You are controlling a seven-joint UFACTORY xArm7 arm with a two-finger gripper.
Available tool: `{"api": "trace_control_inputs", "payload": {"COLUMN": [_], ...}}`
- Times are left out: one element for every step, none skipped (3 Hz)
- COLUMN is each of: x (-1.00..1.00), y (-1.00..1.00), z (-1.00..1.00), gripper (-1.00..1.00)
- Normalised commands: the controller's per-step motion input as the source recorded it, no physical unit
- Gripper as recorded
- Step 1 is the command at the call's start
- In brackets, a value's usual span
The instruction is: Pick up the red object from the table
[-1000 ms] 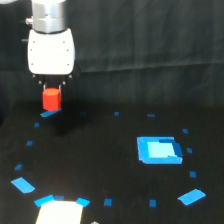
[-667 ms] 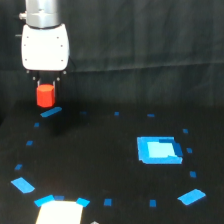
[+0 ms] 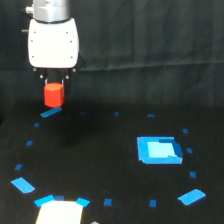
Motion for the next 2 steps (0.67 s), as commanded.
{"api": "trace_control_inputs", "payload": {"x": [-0.30, 0.38], "y": [0.26, -0.11], "z": [0.89, 0.21], "gripper": [-0.97, -0.98]}}
